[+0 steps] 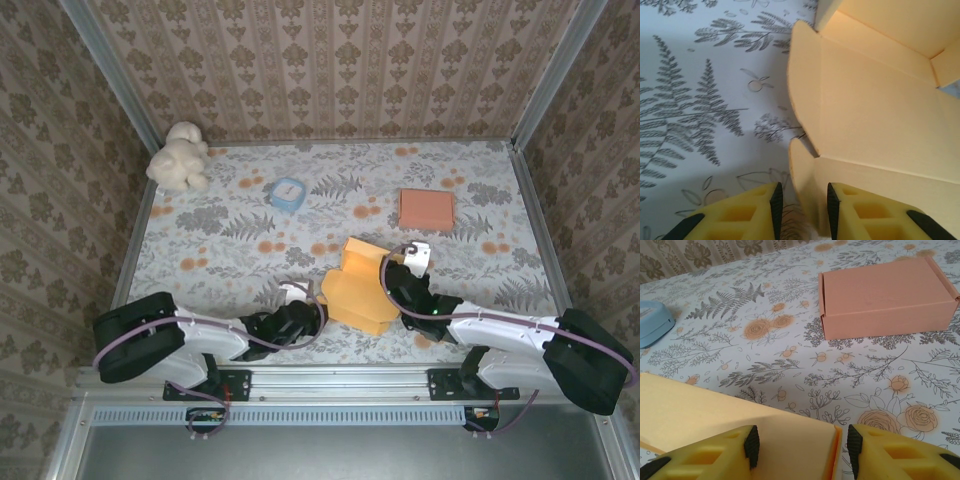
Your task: Fold the paper box
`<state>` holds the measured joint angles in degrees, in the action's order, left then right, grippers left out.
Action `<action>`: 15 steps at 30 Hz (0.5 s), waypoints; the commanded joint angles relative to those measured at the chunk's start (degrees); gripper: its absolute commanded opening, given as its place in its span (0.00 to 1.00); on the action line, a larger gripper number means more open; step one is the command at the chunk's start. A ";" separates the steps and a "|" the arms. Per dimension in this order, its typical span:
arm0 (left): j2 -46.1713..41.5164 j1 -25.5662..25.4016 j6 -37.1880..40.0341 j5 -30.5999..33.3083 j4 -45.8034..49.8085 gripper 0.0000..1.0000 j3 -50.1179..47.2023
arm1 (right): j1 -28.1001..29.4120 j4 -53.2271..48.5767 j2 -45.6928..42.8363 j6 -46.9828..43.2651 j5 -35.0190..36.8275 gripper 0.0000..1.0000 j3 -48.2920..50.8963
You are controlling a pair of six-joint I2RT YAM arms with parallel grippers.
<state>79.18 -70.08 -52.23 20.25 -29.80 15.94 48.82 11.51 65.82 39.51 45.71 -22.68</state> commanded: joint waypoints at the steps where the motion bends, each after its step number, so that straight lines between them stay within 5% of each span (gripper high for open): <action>1: 0.83 -1.06 -1.53 0.67 -4.87 0.34 1.54 | 0.30 -1.87 -1.08 1.01 0.34 0.53 1.67; 10: 7.13 -2.15 -4.60 -1.53 -13.21 0.37 2.28 | 0.22 -1.92 -2.80 1.41 0.27 0.53 2.94; 15: 13.35 -2.08 -7.09 -2.31 -20.81 0.29 1.99 | 0.27 -2.01 -3.67 1.71 0.21 0.53 3.51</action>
<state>89.69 -71.66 -56.45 19.29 -44.10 17.21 48.82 11.60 62.96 40.60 45.71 -20.64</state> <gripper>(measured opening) 0.308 0.526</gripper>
